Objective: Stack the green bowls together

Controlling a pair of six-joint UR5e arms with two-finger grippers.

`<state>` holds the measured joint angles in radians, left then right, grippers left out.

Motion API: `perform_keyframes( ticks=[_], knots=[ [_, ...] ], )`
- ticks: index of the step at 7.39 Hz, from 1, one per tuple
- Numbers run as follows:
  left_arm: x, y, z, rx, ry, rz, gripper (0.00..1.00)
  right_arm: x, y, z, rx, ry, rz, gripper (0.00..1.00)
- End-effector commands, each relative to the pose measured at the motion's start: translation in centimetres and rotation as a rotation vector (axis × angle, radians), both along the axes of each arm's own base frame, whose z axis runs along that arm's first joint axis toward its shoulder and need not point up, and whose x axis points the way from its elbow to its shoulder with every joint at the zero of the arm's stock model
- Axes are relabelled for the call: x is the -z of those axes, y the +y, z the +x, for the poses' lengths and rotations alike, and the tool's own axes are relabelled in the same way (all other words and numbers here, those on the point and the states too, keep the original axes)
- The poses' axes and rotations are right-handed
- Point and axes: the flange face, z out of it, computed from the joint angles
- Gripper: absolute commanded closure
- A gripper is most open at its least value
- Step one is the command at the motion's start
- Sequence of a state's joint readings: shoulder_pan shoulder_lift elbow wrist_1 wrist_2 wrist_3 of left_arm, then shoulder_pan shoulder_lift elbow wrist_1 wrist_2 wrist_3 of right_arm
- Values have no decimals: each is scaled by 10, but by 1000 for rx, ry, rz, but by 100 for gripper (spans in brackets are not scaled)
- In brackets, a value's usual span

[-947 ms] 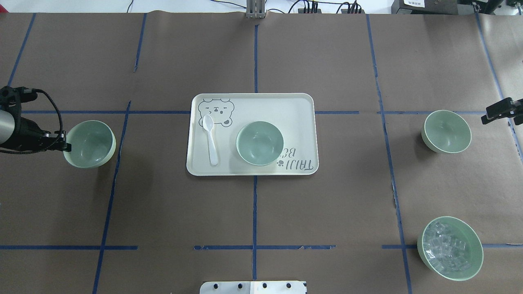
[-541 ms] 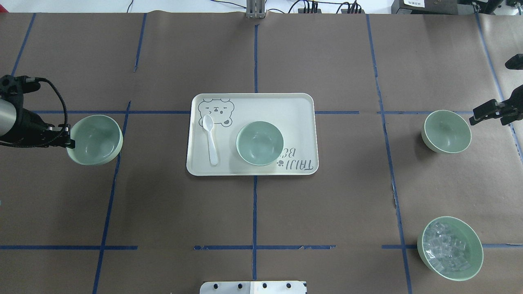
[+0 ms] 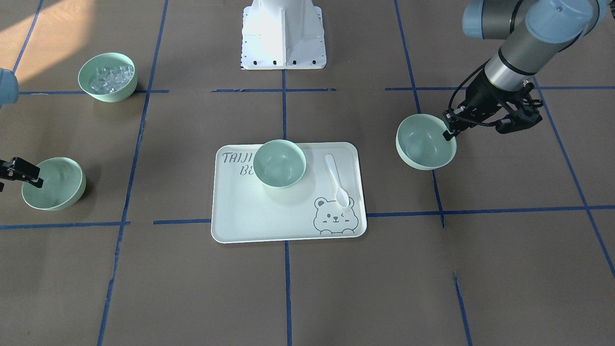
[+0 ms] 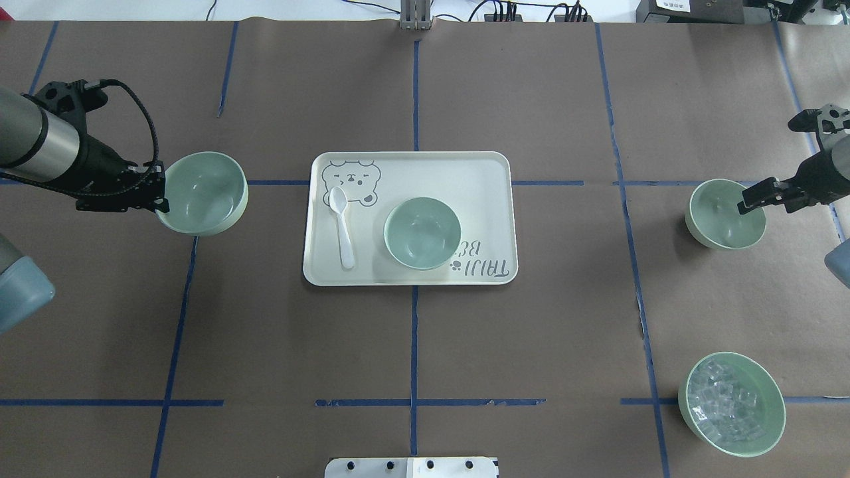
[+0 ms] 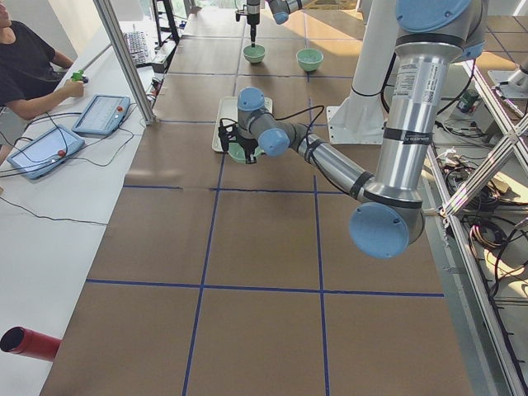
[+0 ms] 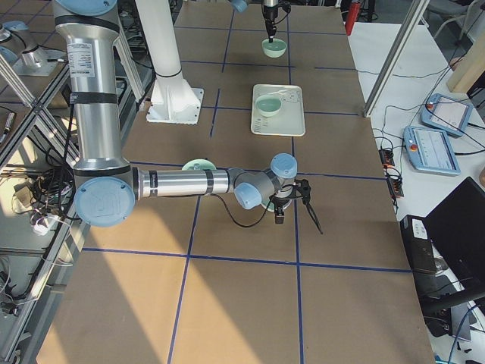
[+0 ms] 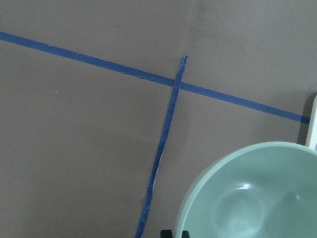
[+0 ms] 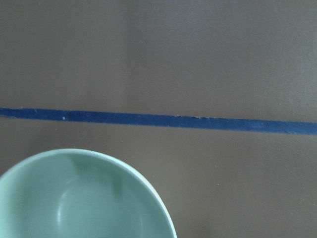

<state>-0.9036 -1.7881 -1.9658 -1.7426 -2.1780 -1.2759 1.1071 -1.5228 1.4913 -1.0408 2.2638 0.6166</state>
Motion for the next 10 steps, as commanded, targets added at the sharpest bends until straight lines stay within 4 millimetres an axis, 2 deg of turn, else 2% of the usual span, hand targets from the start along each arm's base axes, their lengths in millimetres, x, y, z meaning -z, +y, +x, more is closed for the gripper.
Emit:
perform_keyframes(
  ticks=[1, 2, 4, 5, 6, 7, 8, 9, 10],
  knots=[
    [32, -3, 7, 22, 7, -36, 100, -15, 4, -12, 20, 5, 10, 42],
    [41, -4, 12, 41, 21, -60, 100, -14, 4, -13, 28, 2, 20, 99],
    [77, 1, 40, 46, 56, -97, 100, -10, 5, -13, 34, -7, 24, 100],
    [100, 13, 68, 53, 85, -158, 100, -6, 5, -12, 38, -22, 25, 100],
    [122, 16, 104, 45, 103, -202, 100, 2, 1, -6, 31, -45, 26, 100],
    [141, 12, 133, 44, 111, -233, 100, 12, -7, 9, 16, -87, 20, 100],
    [150, 15, 158, 56, 98, -216, 100, 21, -15, 30, -1, -142, 7, 100],
    [155, 22, 191, 54, 76, -199, 100, 32, -23, 45, -12, -186, 7, 100],
    [162, 9, 211, 59, 63, -208, 100, 43, -31, 55, -24, -213, 11, 100]
  ],
)
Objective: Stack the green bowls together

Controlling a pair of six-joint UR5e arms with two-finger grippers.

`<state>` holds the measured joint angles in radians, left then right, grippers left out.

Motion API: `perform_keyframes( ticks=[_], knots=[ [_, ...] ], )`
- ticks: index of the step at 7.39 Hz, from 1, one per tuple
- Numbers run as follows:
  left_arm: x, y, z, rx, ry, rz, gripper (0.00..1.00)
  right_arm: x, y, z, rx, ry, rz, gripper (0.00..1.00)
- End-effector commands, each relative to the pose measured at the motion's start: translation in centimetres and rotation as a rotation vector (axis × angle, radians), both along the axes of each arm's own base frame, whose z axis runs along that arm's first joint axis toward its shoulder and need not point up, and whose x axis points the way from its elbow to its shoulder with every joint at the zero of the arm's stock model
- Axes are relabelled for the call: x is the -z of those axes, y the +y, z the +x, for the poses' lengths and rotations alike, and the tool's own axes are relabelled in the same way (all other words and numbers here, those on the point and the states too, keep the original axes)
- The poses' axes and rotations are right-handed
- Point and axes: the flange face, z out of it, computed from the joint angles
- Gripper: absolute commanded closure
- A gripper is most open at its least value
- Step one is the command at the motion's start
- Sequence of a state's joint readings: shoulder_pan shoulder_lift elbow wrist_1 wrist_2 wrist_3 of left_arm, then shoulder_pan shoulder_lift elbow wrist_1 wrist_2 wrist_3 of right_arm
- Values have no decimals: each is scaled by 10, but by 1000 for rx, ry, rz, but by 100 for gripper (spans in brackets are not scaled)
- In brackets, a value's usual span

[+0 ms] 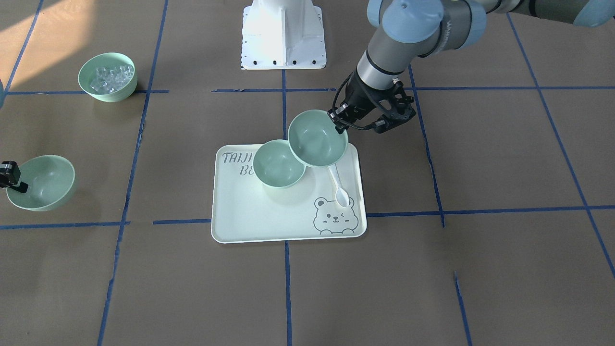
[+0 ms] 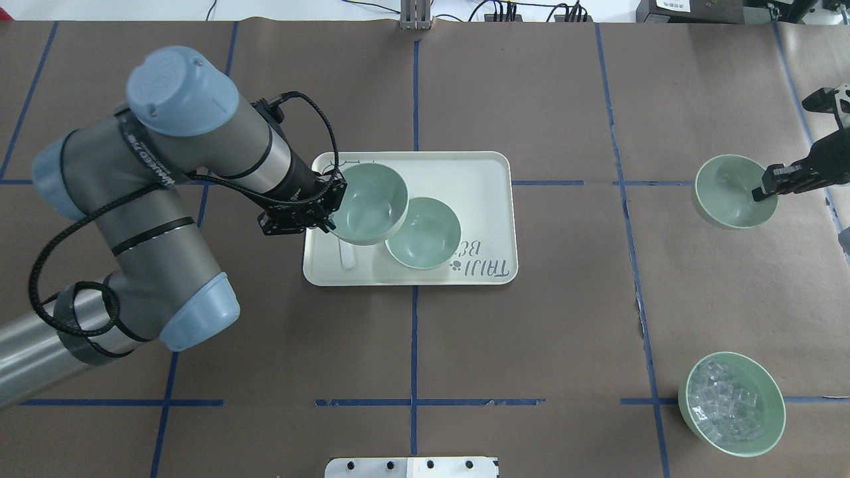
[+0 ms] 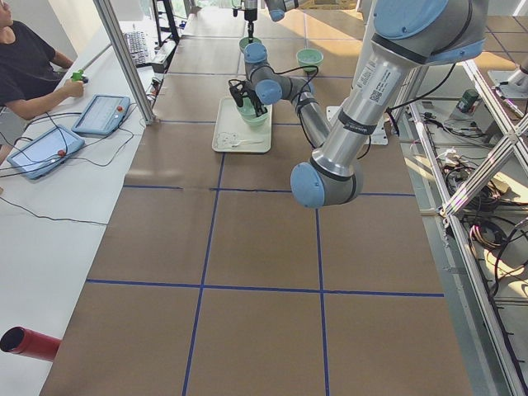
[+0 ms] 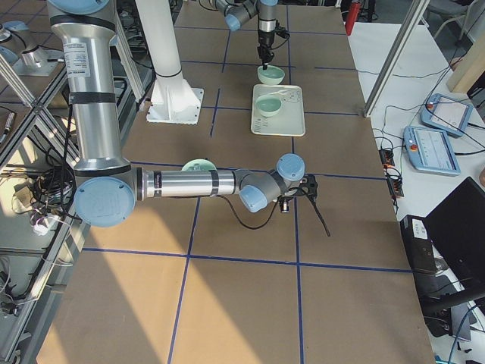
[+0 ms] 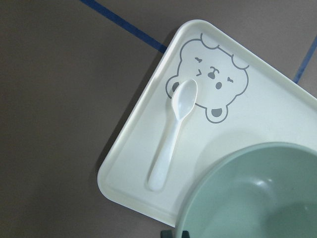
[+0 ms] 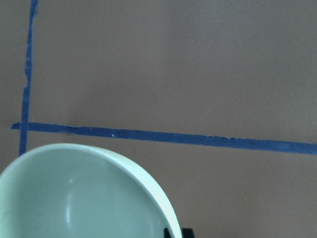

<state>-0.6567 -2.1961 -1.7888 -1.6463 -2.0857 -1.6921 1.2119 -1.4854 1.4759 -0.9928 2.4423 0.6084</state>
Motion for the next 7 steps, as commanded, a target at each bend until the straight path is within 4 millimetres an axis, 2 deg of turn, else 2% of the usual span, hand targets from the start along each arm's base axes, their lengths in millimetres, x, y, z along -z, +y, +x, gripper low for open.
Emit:
perform_keyframes(
  ticks=[1, 2, 3, 7],
  knots=[
    [10, -2, 52, -20, -8, 4, 100, 21, -14, 22, -16, -72, -2, 100],
    [7, 4, 64, -38, 9, 16, 100, 24, -14, 24, -15, -81, -1, 100],
    [6, 1, 70, -38, 16, 21, 100, 30, -14, 25, -16, -84, 9, 100],
    [3, -5, 81, -40, 22, 26, 100, 34, -14, 26, -17, -86, 16, 100]
  ],
)
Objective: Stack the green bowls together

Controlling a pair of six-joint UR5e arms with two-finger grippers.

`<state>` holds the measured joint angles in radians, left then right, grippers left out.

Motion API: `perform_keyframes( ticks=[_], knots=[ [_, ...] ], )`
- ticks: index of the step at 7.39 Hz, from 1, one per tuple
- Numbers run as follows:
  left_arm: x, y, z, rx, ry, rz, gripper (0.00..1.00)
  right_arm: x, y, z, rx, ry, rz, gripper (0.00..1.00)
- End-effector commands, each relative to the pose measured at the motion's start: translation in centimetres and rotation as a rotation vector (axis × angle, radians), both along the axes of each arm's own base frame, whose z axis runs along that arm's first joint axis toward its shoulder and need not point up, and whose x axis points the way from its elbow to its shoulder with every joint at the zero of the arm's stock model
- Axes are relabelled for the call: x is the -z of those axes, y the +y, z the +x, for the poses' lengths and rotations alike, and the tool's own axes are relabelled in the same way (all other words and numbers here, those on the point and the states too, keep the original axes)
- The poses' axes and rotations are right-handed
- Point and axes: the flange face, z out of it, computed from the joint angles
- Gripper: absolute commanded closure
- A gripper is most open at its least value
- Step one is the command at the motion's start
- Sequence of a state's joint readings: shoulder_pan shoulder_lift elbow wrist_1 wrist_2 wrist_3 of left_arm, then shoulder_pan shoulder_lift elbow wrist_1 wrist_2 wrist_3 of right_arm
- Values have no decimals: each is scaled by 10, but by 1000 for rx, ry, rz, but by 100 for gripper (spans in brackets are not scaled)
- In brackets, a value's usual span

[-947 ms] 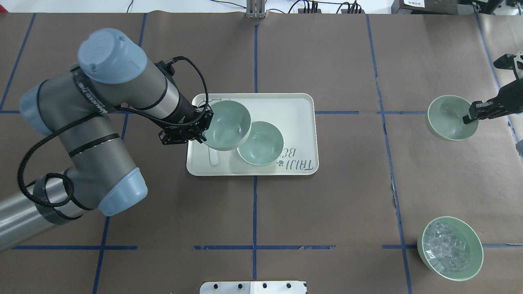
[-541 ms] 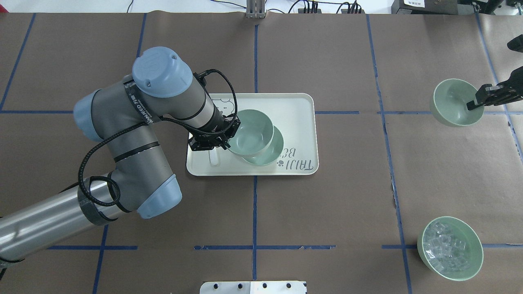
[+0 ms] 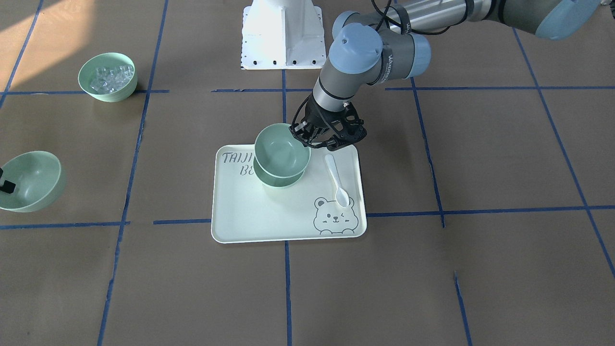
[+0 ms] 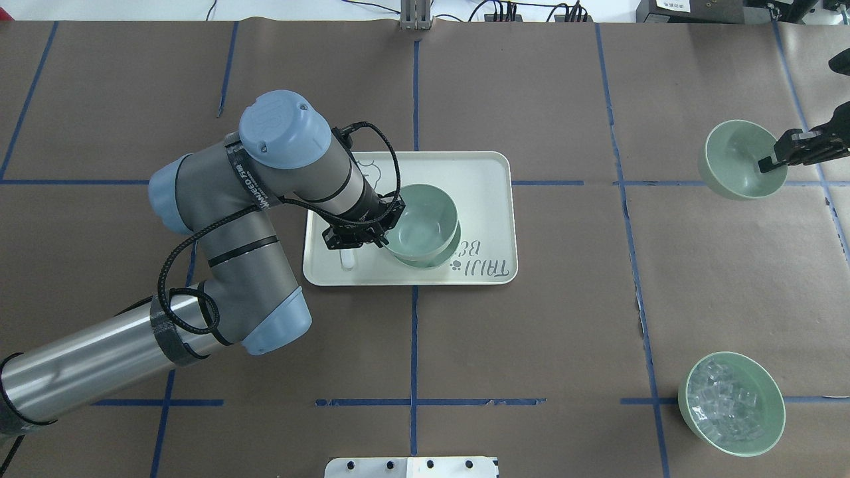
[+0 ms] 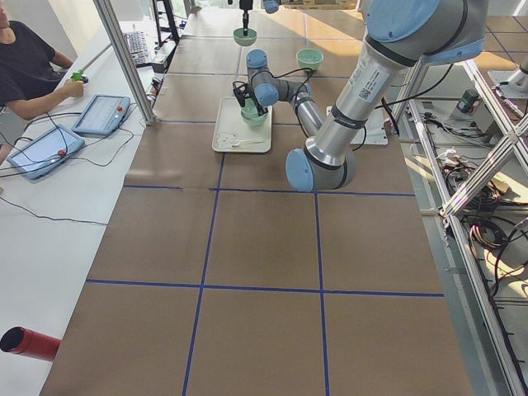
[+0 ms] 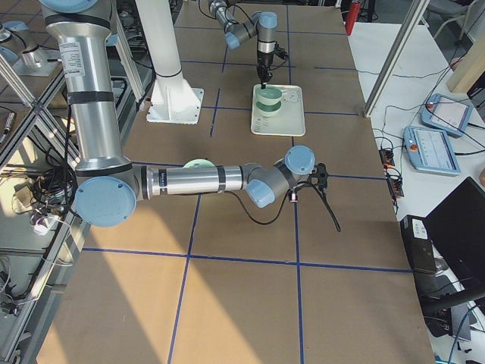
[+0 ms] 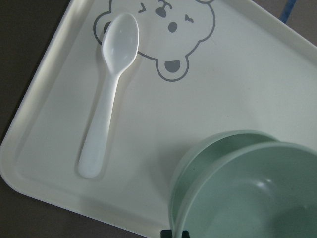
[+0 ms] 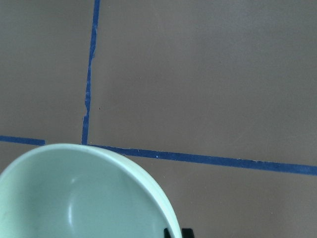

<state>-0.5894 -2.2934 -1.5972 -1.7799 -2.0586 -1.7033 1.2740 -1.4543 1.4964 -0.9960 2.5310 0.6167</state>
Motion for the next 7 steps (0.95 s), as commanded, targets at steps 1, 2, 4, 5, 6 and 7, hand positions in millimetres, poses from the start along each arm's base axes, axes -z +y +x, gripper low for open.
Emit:
perform_keyframes(
  ticks=[1, 2, 4, 5, 6, 7],
  knots=[
    [-4, -5, 8, 7, 22, 2, 100, 0, 0, 1, -2, 0, 0, 100],
    [-9, -8, 11, 17, 28, -9, 100, 5, 0, 3, -4, -4, 8, 100],
    [-12, -8, 12, 14, 26, -4, 1, 10, 0, 5, -7, -5, 13, 100],
    [-7, -8, 9, 17, 32, 7, 0, 19, 0, 6, -9, -12, 24, 100],
    [1, -7, 2, 22, 47, 19, 0, 28, 1, 7, -11, -18, 34, 100],
    [8, -12, -12, 37, 59, 26, 0, 51, -7, 4, -39, -35, 23, 100]
  ],
)
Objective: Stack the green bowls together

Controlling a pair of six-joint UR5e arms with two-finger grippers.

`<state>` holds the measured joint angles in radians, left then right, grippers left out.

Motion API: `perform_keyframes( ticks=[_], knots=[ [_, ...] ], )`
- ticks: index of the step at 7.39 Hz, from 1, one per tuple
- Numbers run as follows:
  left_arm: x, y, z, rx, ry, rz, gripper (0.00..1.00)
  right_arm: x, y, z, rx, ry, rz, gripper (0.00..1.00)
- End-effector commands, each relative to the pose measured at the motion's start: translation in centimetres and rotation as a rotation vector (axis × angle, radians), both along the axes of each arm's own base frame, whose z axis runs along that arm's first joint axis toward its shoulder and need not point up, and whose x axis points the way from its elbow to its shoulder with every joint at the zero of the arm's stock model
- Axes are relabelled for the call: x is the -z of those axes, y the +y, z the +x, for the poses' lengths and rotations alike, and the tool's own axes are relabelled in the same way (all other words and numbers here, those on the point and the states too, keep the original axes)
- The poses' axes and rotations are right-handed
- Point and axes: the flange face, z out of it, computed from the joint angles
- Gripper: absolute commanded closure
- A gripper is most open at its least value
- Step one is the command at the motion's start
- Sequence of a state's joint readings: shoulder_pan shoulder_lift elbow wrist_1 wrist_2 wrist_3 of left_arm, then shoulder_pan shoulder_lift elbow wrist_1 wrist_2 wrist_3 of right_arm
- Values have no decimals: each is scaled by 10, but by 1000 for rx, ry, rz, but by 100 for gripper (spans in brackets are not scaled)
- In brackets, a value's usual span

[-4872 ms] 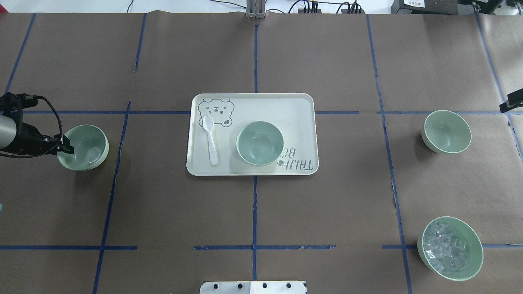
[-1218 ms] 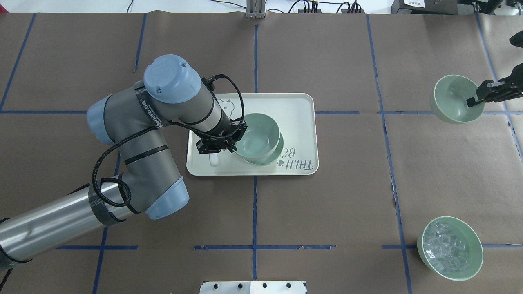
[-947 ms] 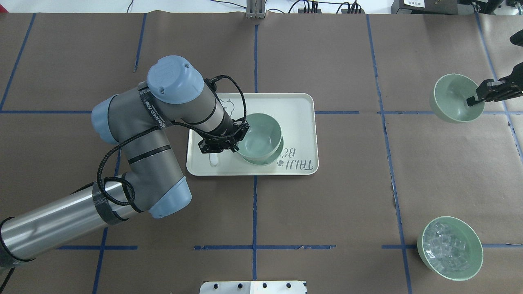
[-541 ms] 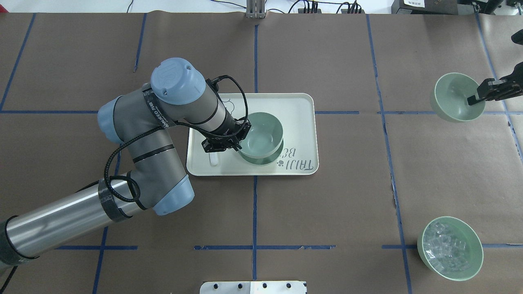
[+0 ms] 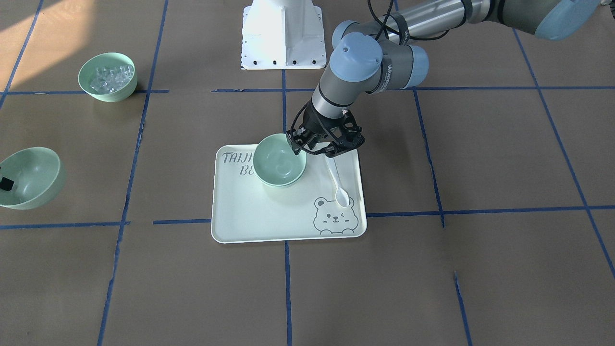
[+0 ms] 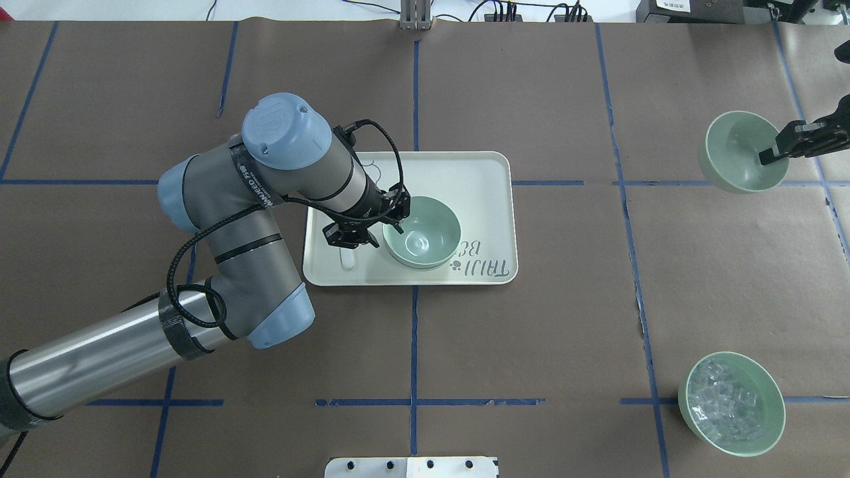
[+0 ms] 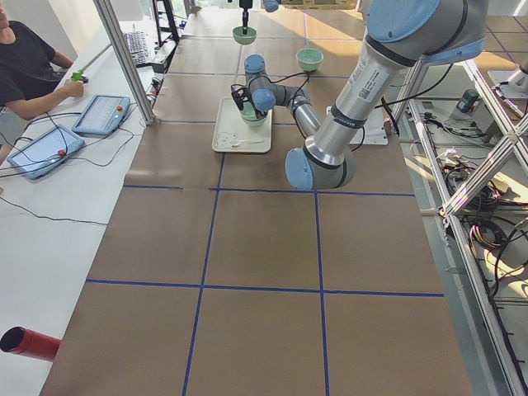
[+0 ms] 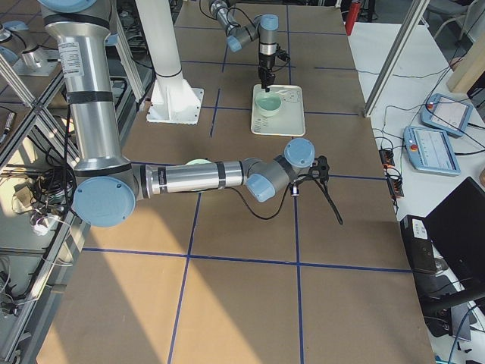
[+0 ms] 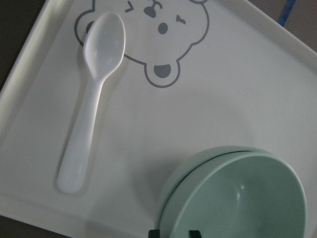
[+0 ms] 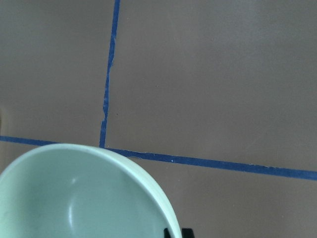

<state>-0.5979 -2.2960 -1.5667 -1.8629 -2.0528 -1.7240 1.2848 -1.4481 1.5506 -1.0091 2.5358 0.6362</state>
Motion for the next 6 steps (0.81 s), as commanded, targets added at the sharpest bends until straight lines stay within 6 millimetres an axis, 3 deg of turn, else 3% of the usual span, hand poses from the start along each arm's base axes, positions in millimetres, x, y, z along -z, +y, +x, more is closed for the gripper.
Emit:
perform_keyframes(
  ticks=[1, 3, 4, 6],
  knots=[
    [13, -15, -33, 38, 18, 12, 0, 63, -19, -21, -44, -54, -36, 100],
    [29, -25, -85, 3, -86, 100, 0, 153, -26, -105, -15, -123, -101, 100],
    [29, -35, -113, -5, -143, 126, 0, 178, -21, -138, -9, -126, -95, 100],
    [10, -37, -177, -12, -200, 194, 0, 203, 8, -228, 8, -83, -38, 100]
  ],
)
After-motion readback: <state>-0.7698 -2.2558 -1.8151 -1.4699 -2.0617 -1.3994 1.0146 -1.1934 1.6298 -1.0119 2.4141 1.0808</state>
